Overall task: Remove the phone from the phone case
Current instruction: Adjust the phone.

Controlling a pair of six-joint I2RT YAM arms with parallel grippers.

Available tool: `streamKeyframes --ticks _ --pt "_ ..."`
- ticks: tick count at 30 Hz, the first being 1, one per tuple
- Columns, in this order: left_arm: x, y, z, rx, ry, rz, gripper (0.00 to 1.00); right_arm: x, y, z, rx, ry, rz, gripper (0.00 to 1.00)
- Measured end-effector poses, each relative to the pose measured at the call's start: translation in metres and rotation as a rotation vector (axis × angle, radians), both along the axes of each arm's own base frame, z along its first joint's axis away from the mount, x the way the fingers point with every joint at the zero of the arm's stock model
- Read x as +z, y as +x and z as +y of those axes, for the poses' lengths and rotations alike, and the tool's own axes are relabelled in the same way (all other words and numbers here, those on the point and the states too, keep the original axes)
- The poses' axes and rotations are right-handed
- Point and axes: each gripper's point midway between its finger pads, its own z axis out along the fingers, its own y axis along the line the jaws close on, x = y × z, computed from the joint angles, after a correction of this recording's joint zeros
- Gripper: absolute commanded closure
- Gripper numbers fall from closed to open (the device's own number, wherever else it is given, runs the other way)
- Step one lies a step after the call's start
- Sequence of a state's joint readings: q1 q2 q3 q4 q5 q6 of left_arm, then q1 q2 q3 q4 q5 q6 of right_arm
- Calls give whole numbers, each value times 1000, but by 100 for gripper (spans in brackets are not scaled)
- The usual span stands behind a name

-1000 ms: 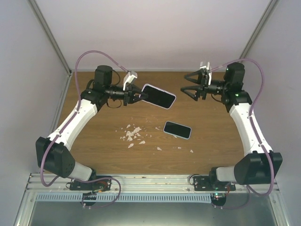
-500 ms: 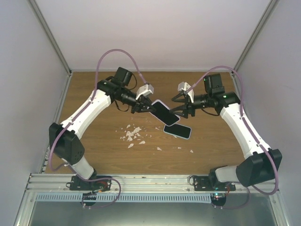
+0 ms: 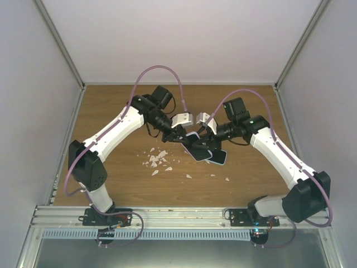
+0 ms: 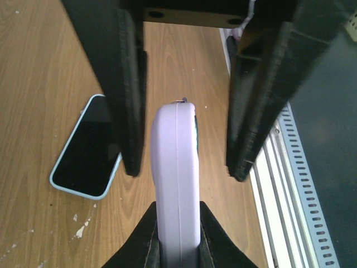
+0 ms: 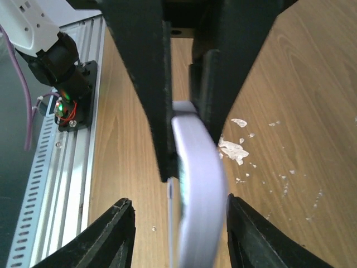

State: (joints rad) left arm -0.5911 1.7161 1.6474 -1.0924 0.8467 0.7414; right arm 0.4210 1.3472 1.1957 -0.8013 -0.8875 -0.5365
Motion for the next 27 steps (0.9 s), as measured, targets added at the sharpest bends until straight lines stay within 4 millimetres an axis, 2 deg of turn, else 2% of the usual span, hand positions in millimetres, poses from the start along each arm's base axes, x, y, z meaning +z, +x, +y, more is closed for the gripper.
streamKeyframes --ticks 3,8,15,18,22,23,27 --pt "-5 3 -2 -3 24 -5 99 -3 -3 3 9 -9 -2 64" --pt "-7 0 -2 -21 49 -9 98 -4 -2 5 6 -19 -9 81" --pt "-6 -2 0 -41 61 -32 90 -4 -3 5 2 -14 6 94" --pt "-4 -2 0 -39 66 -35 75 -2 -3 6 5 -6 5 99" --pt "3 7 3 -9 46 -36 41 0 -5 7 5 7 30 99" --pt "9 12 3 6 25 -34 35 2 -5 7 2 15 43 99" --pt "34 37 13 87 -87 0 27 22 5 7 -24 78 86 100"
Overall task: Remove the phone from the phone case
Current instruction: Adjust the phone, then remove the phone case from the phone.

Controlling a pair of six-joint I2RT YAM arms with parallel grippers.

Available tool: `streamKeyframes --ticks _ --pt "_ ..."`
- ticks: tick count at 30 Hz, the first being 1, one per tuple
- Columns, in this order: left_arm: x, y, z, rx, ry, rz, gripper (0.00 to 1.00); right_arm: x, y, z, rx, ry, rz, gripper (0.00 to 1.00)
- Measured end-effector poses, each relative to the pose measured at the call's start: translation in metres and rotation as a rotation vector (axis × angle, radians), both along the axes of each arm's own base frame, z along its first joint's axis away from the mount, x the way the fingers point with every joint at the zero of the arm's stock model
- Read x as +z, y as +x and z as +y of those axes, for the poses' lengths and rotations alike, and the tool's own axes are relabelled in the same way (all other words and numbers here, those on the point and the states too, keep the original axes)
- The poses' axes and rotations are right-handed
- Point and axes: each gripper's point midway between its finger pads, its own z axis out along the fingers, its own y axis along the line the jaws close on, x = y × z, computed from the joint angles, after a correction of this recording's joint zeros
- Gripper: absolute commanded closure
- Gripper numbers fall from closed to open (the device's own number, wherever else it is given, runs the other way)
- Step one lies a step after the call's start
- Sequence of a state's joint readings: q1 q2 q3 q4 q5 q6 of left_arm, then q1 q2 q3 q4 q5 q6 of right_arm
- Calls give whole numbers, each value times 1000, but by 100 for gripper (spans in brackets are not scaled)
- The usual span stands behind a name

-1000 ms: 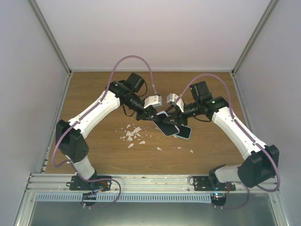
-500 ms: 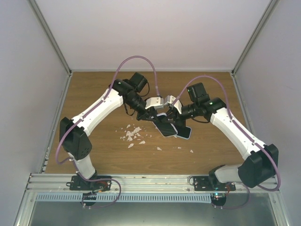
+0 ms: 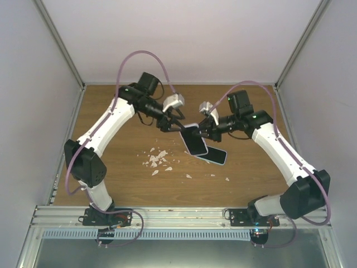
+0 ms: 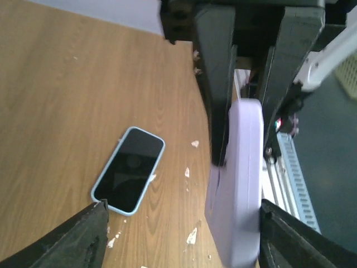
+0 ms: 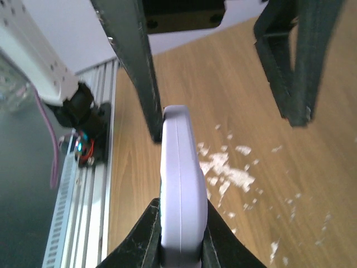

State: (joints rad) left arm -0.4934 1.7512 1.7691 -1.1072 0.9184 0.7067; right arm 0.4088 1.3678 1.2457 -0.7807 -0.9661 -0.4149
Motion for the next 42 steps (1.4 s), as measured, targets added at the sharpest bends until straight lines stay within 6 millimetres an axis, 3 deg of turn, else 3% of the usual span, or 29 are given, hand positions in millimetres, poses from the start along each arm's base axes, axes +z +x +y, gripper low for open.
streamKeyframes --ticks 5,9,17,21,26,31,42 --pt "30 42 31 152 -169 67 23 42 36 -12 -99 135 12 100" --pt "42 60 58 261 -257 103 22 74 58 -24 -167 253 45 99" --pt "60 42 60 290 -360 109 22 124 89 -49 -255 417 39 99" --pt "55 36 55 296 -373 128 23 121 94 -53 -273 473 93 99" --pt "31 19 36 278 -348 203 23 100 95 -54 -300 511 223 99" --pt "16 5 18 264 -316 240 26 102 96 -54 -314 536 258 99" --pt "12 17 -8 315 -280 227 31 102 90 -55 -308 575 303 100"
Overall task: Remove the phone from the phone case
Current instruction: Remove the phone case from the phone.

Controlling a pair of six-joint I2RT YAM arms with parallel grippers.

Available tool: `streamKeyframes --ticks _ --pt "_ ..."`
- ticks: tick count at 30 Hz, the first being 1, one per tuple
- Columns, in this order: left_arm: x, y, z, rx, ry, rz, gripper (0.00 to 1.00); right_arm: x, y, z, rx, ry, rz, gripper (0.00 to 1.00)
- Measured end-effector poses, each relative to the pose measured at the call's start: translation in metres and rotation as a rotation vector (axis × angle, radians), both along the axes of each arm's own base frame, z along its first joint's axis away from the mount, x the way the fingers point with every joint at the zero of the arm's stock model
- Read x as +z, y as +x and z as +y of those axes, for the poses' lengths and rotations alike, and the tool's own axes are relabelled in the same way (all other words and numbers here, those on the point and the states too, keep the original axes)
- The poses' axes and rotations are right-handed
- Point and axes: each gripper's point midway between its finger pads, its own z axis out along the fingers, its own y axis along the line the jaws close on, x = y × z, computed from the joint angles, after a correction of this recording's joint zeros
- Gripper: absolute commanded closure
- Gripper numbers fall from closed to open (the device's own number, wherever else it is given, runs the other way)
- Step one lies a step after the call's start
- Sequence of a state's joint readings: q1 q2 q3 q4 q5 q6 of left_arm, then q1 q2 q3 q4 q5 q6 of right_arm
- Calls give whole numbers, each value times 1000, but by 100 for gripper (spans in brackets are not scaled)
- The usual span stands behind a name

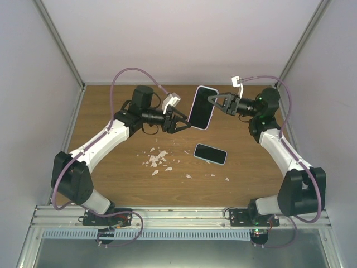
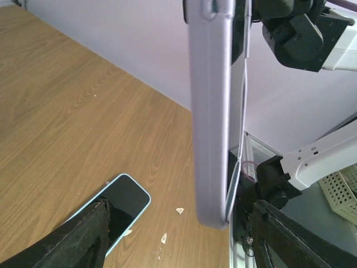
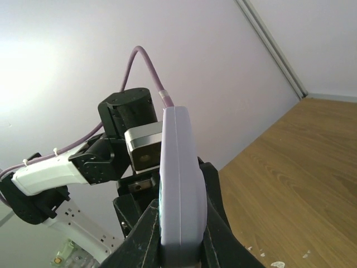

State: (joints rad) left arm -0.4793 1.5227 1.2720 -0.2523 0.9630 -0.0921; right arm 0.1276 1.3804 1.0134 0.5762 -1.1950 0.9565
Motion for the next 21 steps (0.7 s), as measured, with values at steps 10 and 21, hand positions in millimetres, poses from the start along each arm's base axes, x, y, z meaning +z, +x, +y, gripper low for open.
streamKeyframes --ticks 10,21 --pt "-4 5 1 25 8 21 35 4 -4 0 15 6 -13 100" --pt "-5 11 6 45 4 25 41 7 -5 0 15 12 -28 99"
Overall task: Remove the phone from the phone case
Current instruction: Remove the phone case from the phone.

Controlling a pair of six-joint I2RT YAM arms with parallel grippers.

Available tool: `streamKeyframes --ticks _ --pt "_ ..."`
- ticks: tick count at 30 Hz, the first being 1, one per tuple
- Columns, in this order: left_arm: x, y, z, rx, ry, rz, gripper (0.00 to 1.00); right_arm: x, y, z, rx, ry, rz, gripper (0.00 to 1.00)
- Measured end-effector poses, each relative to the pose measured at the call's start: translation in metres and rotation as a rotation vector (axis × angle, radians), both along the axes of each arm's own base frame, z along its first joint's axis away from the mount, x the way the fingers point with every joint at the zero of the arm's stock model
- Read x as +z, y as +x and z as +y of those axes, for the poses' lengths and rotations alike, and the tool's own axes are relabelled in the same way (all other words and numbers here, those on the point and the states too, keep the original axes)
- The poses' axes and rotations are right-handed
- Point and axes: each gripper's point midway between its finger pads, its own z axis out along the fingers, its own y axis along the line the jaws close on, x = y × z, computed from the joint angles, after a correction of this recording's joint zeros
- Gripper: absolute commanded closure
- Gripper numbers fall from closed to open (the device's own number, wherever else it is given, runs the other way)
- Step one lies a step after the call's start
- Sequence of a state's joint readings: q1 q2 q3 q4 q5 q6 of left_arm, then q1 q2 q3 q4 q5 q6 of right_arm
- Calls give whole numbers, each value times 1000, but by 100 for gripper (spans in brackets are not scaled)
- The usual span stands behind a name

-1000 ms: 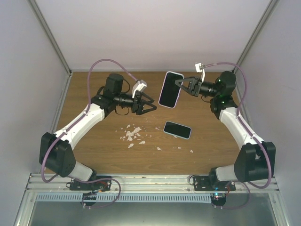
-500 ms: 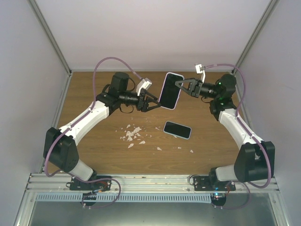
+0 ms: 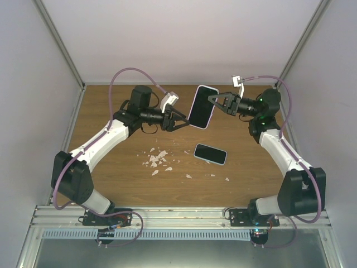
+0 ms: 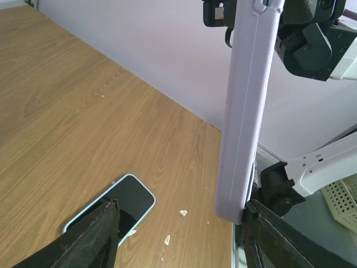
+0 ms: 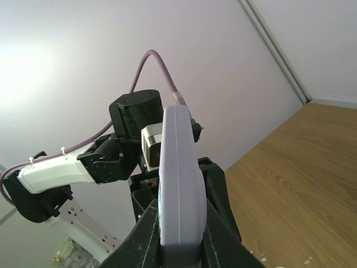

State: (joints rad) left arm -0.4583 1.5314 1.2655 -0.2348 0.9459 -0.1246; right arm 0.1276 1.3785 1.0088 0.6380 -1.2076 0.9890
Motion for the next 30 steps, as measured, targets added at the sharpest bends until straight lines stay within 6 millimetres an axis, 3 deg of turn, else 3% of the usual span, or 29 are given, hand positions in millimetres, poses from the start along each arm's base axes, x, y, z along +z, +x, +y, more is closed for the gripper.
streamKeyframes --ticks 30 --pt "13 -5 0 -58 -76 0 45 16 -18 -6 30 97 -31 100"
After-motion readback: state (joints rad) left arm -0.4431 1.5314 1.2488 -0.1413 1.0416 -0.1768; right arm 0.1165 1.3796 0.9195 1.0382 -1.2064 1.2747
